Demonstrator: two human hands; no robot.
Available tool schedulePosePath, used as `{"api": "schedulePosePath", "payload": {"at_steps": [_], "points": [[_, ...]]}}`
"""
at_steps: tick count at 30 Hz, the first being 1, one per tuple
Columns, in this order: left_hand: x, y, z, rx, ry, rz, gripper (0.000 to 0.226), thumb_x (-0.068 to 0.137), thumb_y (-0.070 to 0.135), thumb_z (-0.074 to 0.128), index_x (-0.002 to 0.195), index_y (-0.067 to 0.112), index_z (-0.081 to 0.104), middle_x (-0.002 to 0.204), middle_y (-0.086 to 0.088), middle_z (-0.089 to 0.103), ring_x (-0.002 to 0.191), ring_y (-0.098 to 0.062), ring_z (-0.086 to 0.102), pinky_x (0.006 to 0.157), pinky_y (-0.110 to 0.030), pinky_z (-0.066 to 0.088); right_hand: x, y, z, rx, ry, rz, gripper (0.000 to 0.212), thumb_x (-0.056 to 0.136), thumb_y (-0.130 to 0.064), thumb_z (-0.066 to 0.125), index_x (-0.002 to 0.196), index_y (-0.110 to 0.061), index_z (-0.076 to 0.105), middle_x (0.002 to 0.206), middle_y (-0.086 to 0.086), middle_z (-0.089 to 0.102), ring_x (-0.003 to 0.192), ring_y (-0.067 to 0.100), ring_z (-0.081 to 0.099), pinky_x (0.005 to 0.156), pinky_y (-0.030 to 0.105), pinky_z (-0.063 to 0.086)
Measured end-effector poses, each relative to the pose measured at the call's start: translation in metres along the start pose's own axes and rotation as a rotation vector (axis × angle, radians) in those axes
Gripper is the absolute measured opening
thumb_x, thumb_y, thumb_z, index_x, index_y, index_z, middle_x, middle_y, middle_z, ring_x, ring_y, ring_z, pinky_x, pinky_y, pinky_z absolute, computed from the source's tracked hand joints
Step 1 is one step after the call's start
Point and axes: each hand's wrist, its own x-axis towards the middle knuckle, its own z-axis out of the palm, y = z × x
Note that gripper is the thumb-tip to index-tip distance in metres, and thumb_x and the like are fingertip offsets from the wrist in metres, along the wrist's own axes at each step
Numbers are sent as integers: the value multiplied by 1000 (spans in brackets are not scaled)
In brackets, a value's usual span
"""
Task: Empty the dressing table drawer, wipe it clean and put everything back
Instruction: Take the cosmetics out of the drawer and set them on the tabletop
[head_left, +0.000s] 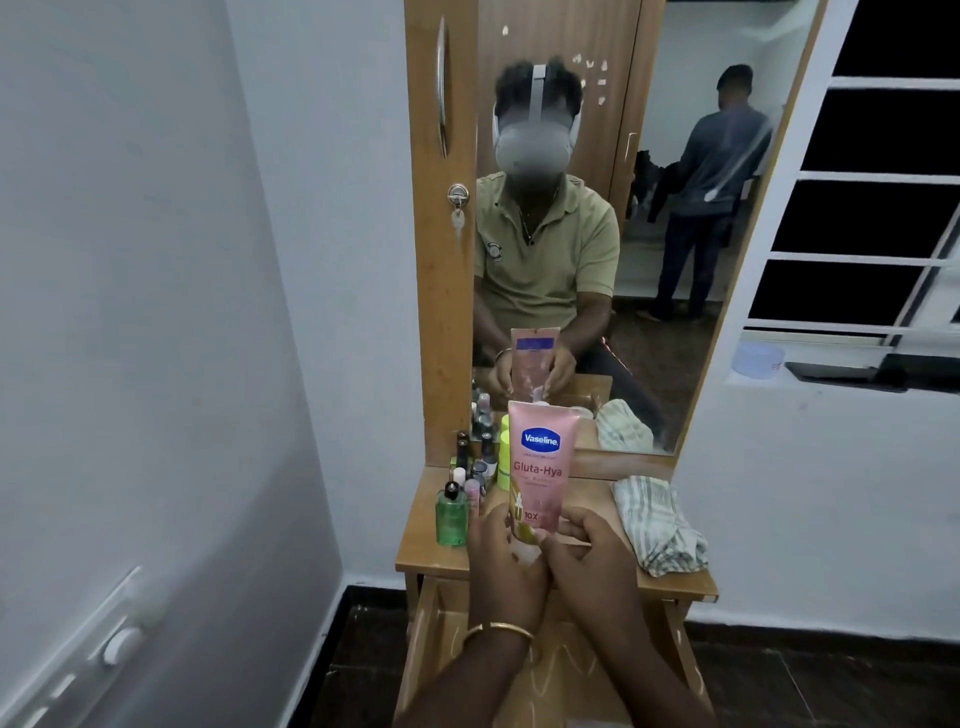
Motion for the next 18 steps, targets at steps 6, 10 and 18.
{"api": "schedulePosePath", "payload": {"at_steps": [6,10,18], "points": [[24,-6,5,46,-81,28,65,86,26,66,145,16,40,144,-2,41,134,-15,40,109,-29,40,37,7,17,1,-8,-33,39,87,-21,72,125,-22,63,112,-8,69,84,-10,60,73,10,48],[34,-8,11,38,-99,0,65,83,42,62,141,19,44,138,5,46,127,-8,45,104,-18,40,52,14,27,-29,5,-25,39,91,-16,65,130,-15,63,121,-2,68,95,0,62,77,5,44],[43,-18,21,47,-119,-14,58,85,14,68,138,16,45,132,8,46,117,-1,46,86,6,28,65,17,35,13,-29,13,39,89,-9,59,128,-12,64,121,1,69,109,11,61,82,11,43]]}}
